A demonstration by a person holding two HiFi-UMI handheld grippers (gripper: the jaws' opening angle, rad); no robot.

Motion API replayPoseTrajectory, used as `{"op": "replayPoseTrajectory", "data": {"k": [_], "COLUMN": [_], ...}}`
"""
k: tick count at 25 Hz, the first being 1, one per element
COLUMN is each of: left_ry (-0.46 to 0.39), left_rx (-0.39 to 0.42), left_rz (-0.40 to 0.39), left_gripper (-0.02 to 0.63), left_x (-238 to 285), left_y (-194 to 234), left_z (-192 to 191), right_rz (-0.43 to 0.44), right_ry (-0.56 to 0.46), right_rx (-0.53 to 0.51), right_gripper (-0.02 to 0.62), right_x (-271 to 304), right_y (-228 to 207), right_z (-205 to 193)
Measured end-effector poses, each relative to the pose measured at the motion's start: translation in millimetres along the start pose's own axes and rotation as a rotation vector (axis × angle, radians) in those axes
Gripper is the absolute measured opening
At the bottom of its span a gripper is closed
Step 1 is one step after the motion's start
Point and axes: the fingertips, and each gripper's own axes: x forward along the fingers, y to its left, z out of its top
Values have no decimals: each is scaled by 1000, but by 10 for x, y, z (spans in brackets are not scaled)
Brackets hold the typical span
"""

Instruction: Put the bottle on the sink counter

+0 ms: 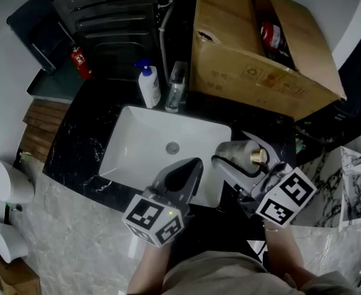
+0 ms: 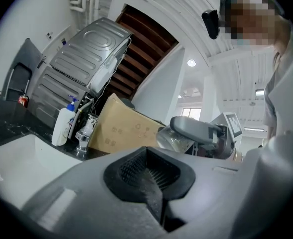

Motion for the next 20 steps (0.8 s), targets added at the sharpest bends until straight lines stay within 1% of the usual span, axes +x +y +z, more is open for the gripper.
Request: {"op": "replayPoseTrajectory", "data": {"k": [5,12,20], "left_ry": [52,96,117], "left_rx": [-25,-44,-30], "left_rz": [8,12,35], "left_gripper": [8,8,8], "left_x": [186,489,798], "left_y": [199,455,723], "left_z": [-144,-295,-314], "right_rz": [3,33,13], "right_ry": [46,113,154], "right_rx": [29,20,25], "right_gripper": [341,341,341], "right_x": [229,506,786], "right_y": [-265,-544,-986], "right_z": [-172,-317,-460]}}
